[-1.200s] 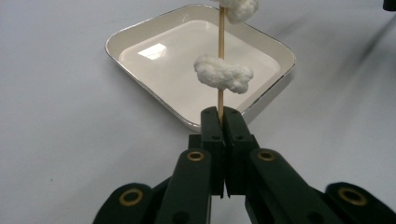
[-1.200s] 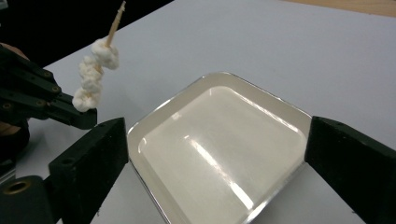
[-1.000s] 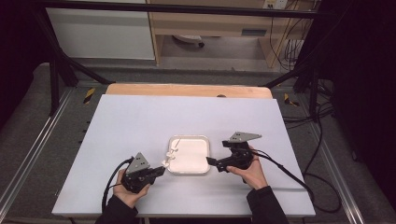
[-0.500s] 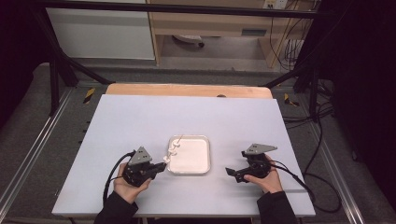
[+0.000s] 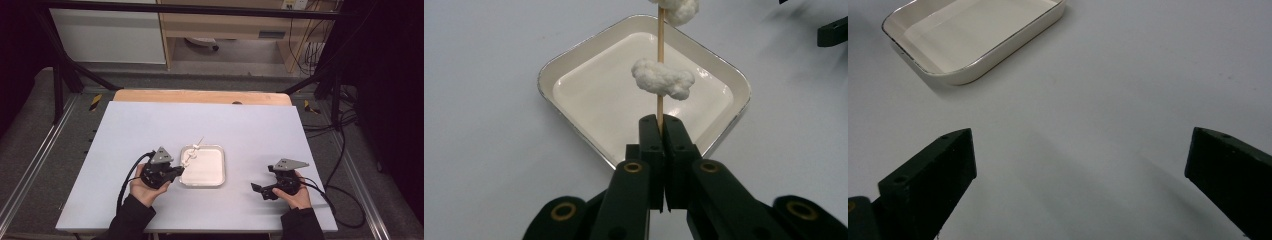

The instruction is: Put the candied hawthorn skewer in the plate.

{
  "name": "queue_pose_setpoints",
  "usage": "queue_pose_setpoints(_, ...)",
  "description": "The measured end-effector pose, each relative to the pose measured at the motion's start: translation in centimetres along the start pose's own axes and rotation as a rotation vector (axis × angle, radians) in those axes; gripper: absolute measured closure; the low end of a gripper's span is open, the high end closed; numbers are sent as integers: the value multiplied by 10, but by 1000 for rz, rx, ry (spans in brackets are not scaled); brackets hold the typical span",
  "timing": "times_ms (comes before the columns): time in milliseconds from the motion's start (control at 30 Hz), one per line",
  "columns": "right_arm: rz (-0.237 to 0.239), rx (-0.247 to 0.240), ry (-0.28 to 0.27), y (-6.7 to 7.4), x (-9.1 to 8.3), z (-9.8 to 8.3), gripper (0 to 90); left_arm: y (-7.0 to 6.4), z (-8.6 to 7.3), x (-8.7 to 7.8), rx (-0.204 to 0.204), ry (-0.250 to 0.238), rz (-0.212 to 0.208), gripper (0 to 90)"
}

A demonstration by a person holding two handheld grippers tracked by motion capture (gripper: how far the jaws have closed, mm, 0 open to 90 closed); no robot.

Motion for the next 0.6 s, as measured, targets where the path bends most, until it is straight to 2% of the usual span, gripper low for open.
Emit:
queue_pose_setpoints(233, -11, 2, 5, 0, -3, -3, 7, -4, 4, 14, -4, 37, 8, 885)
queue_pose_setpoints(600, -6, 12, -10, -2, -6, -4, 8, -15, 4, 42, 8, 128, 58, 885)
Point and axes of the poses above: each handheld gripper's, and its own axes: x roughly forward along the jaws, z roughly out of its top, y roughly to its left, the point moved 5 cm from there along x, roughly forward along the jaws, and after that the axes turned 12 degrees about z, right-handed, at the moved point
